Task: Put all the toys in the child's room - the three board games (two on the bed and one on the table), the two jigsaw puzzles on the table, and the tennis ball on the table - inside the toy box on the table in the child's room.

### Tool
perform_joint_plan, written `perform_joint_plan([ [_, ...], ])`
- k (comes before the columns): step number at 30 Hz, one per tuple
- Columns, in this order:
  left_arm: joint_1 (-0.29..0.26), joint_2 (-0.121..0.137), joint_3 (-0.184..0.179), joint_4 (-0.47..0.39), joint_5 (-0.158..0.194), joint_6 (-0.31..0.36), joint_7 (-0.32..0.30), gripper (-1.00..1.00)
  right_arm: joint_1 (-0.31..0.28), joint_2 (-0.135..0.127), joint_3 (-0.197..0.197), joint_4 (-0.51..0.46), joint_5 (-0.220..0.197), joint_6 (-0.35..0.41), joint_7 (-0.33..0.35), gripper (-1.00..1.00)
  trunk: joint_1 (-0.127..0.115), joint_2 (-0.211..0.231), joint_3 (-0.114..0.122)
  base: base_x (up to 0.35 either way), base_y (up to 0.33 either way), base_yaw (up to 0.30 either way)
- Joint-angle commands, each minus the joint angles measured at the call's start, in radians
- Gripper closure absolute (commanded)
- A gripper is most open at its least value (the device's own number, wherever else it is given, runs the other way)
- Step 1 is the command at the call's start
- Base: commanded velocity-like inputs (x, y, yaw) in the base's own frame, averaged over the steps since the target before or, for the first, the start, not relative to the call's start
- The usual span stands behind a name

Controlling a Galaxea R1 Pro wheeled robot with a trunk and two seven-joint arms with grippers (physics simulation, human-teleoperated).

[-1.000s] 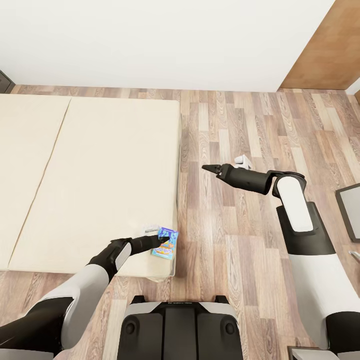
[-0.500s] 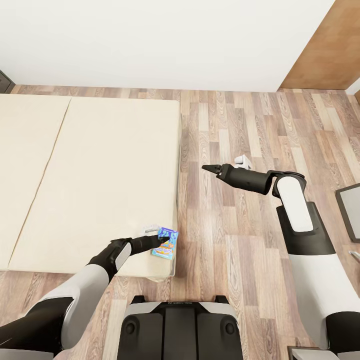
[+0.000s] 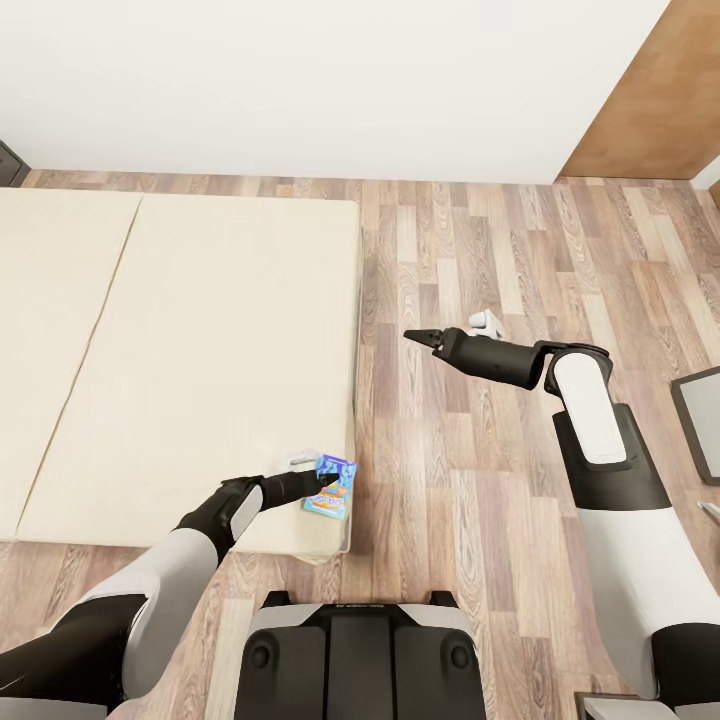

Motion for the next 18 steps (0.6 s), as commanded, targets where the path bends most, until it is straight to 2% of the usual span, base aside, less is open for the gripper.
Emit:
perform_joint_plan([
  [1, 0.000, -0.001, 0.006, -0.001, 0.007, 0.010, -0.002, -1.00, -0.001, -0.001, 0.001, -0.001, -0.008, 0.002, -0.009, -1.00, 0.001, -0.002, -0.001, 0.000, -0.005, 0.000],
  [18, 0.000, -0.001, 0.006, -0.001, 0.007, 0.010, -0.002, -1.00, 0.000, -0.001, 0.001, -0.001, -0.008, 0.002, -0.009, -1.00, 0.001, -0.002, -0.001, 0.000, -0.029, 0.000],
])
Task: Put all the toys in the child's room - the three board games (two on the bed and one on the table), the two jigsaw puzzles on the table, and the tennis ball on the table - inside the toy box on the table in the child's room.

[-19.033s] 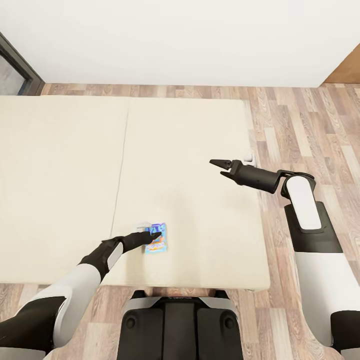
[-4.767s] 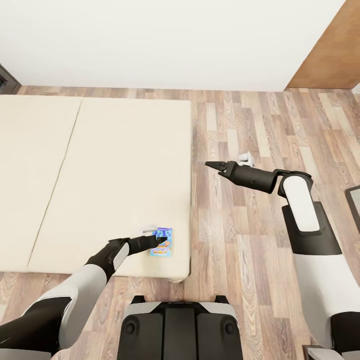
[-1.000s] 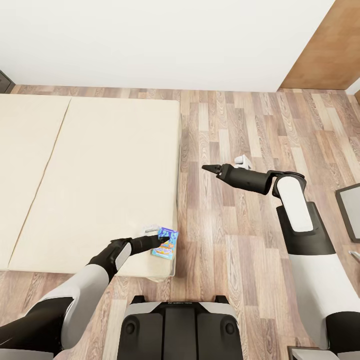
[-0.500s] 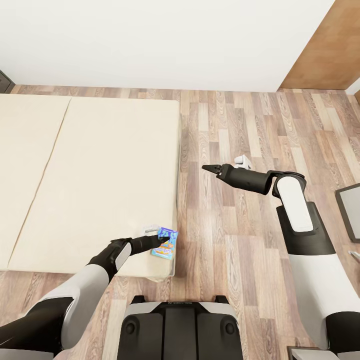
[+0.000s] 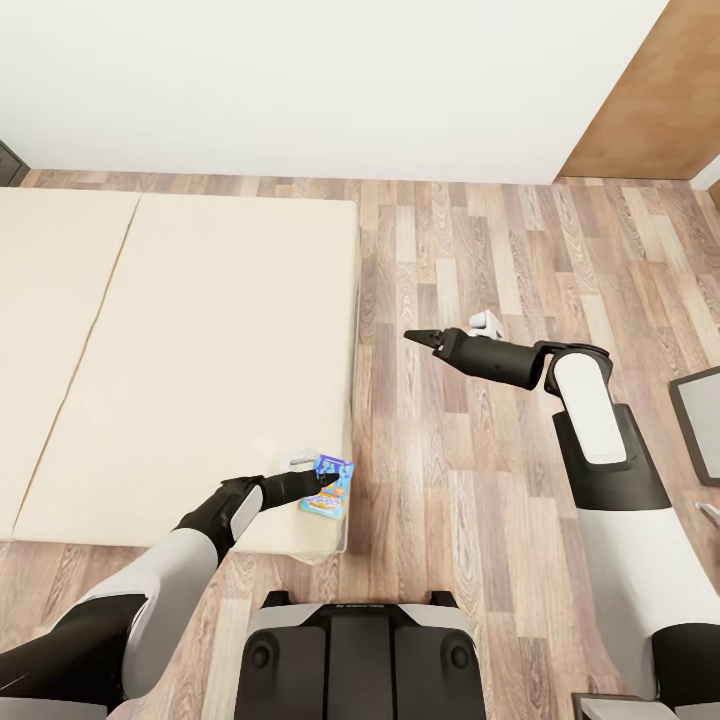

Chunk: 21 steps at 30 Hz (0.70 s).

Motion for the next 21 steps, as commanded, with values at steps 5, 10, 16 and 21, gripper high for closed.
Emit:
perform_joint_plan([
  [5, 0.000, -0.001, 0.006, -0.001, 0.007, 0.010, -0.002, -1.00, 0.000, -0.001, 0.001, -0.001, -0.008, 0.002, -0.009, -1.00, 0.001, -0.002, -0.001, 0.000, 0.000, 0.000],
  [10, 0.000, -0.001, 0.006, -0.001, 0.007, 0.010, -0.002, -1.00, 0.000, -0.001, 0.002, -0.001, -0.008, 0.002, -0.009, -1.00, 0.001, -0.002, -0.001, 0.000, 0.000, 0.000],
  [16, 0.000, -0.001, 0.006, -0.001, 0.007, 0.010, -0.002, -1.00, 0.000, -0.001, 0.001, -0.001, -0.008, 0.002, -0.009, -1.00, 0.001, -0.002, -0.001, 0.000, -0.037, 0.000],
  [21, -0.001, -0.001, 0.006, -0.001, 0.007, 0.010, -0.002, -1.00, 0.000, -0.001, 0.003, -0.001, -0.008, 0.002, -0.009, -1.00, 0.001, -0.002, -0.001, 0.000, -0.017, 0.000],
])
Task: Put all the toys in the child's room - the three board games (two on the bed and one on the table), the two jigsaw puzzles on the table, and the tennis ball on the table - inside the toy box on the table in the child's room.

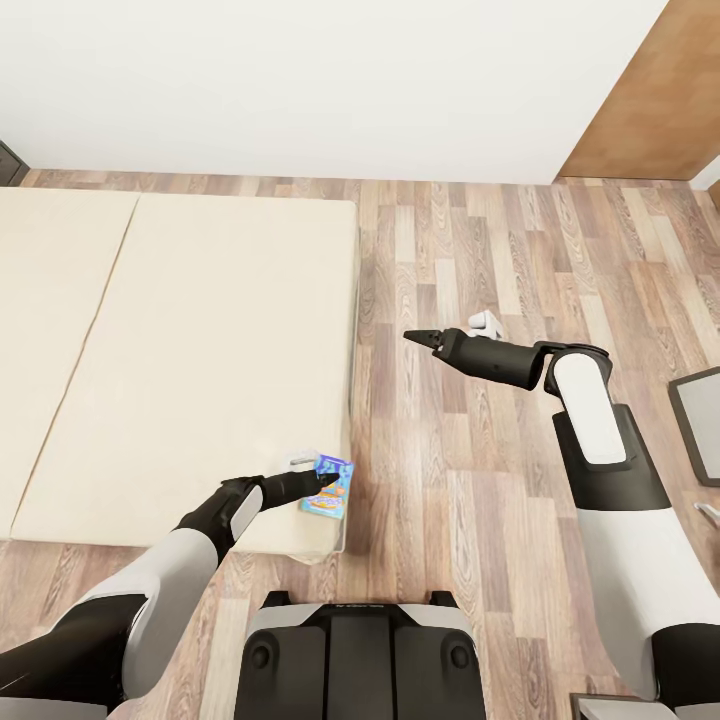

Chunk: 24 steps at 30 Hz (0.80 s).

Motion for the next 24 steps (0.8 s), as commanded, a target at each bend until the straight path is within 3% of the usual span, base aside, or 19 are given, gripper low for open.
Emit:
perform_joint_plan([
  [1, -0.001, -0.001, 0.006, -0.001, 0.007, 0.010, -0.002, -1.00, -0.001, -0.001, 0.001, -0.001, -0.008, 0.002, -0.009, -1.00, 0.001, -0.002, -0.001, 0.000, -0.006, 0.000],
  [24, 0.000, 0.000, 0.006, -0.001, 0.008, 0.010, -0.004, -1.00, -0.001, -0.002, 0.000, -0.001, -0.008, 0.002, -0.009, -1.00, 0.001, -0.002, -0.001, 0.000, 0.000, 0.000],
])
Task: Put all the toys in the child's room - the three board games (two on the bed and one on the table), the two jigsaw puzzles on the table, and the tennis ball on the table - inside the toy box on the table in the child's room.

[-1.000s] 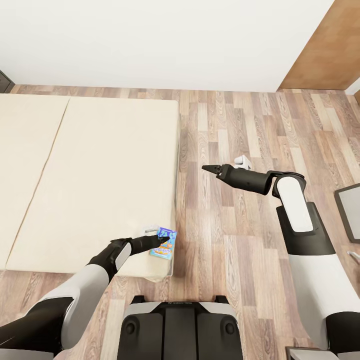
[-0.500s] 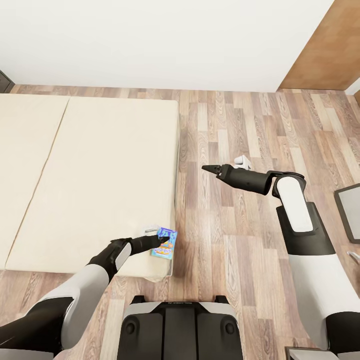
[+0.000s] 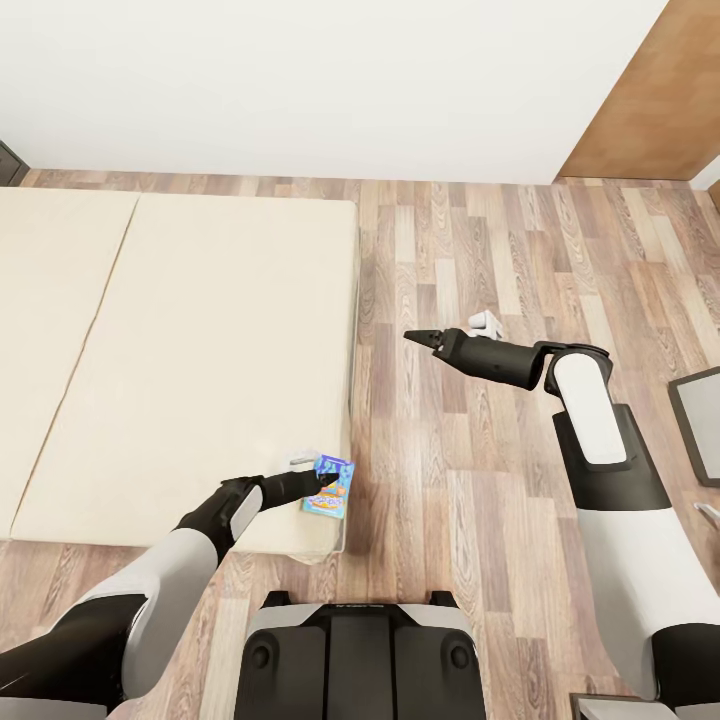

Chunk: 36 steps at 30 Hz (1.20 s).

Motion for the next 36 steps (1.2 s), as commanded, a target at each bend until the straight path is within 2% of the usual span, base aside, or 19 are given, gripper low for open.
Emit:
perform_joint_plan([
  [1, 0.000, 0.000, 0.006, -0.001, 0.008, 0.011, -0.004, -1.00, -0.001, -0.001, 0.001, -0.001, -0.008, 0.002, -0.009, -1.00, 0.001, -0.002, -0.001, 0.000, 0.000, 0.000],
  [3, 0.000, 0.002, 0.008, -0.001, 0.008, 0.011, -0.015, -1.00, 0.000, -0.001, 0.001, -0.001, -0.008, 0.002, -0.009, -1.00, 0.001, -0.002, -0.001, 0.000, 0.000, 0.000],
  [7, 0.000, 0.019, 0.030, -0.002, 0.012, 0.018, -0.093, -1.00, 0.001, -0.003, 0.001, 0.000, -0.007, 0.002, -0.009, -1.00, 0.001, -0.002, -0.001, 0.000, 0.000, 0.000],
  [8, -0.001, 0.033, 0.042, -0.003, 0.013, 0.032, -0.143, -1.00, 0.001, -0.003, 0.001, 0.000, -0.006, 0.002, -0.009, -1.00, 0.001, -0.002, -0.001, 0.000, 0.000, 0.000],
  [11, -0.001, 0.060, 0.056, -0.007, 0.014, 0.068, -0.232, -1.00, 0.001, -0.005, 0.001, 0.001, -0.006, 0.002, -0.009, -1.00, 0.001, -0.002, -0.001, 0.000, 0.000, 0.000],
  [12, 0.000, 0.080, 0.062, -0.018, 0.014, 0.096, -0.296, -1.00, 0.007, -0.007, 0.001, 0.000, -0.006, 0.002, -0.009, -1.00, 0.001, -0.002, -0.001, 0.000, 0.000, 0.000],
  [15, 0.000, 0.108, 0.067, -0.049, 0.015, 0.133, -0.391, -1.00, 0.039, -0.009, 0.001, 0.000, -0.004, 0.002, -0.011, -1.00, 0.001, -0.002, -0.001, 0.000, 0.000, 0.000],
  [16, 0.001, 0.126, 0.068, -0.075, 0.015, 0.155, -0.453, -1.00, 0.049, -0.010, 0.001, 0.000, -0.004, 0.002, -0.011, -1.00, 0.001, -0.002, -0.001, 0.000, 0.000, 0.000],
  [19, 0.004, 0.154, 0.069, -0.107, 0.015, 0.191, -0.536, -1.00, 0.075, -0.013, 0.001, 0.000, -0.003, 0.002, -0.012, -1.00, 0.001, -0.002, -0.001, 0.000, 0.000, 0.000],
  [20, 0.005, 0.172, 0.069, -0.121, 0.015, 0.216, -0.584, -1.00, 0.088, -0.014, 0.001, 0.000, 0.000, 0.002, -0.013, -1.00, 0.001, -0.002, -0.001, 0.000, 0.000, 0.000],
  [22, 0.006, 0.192, 0.070, -0.131, 0.015, 0.239, -0.628, -1.00, 0.102, -0.016, 0.000, 0.000, 0.004, 0.002, -0.013, -1.00, 0.001, -0.002, -0.001, 0.000, 0.000, 0.000],
  [25, 0.007, 0.247, 0.070, -0.144, 0.015, 0.283, -0.734, -1.00, 0.147, -0.022, -0.001, 0.000, 0.033, 0.001, -0.016, -1.00, 0.001, -0.002, -0.001, 0.000, 0.000, 0.000],
  [27, 0.007, 0.270, 0.070, -0.147, 0.015, 0.293, -0.778, -1.00, 0.166, -0.024, -0.003, -0.001, 0.050, -0.001, -0.016, -1.00, 0.001, -0.002, -0.001, 0.000, 0.000, 0.000],
  [32, 0.007, 0.358, 0.069, -0.150, 0.013, 0.309, -0.931, -1.00, 0.242, -0.027, -0.008, 0.001, 0.113, -0.008, -0.015, -1.00, 0.001, -0.002, -0.001, 0.000, 0.000, 0.000],
  [36, 0.007, 0.396, 0.068, -0.151, 0.012, 0.315, -1.023, -1.00, 0.290, -0.028, -0.011, 0.000, 0.135, -0.020, -0.015, -1.00, 0.001, -0.002, -0.001, 0.000, 0.000, 0.000],
])
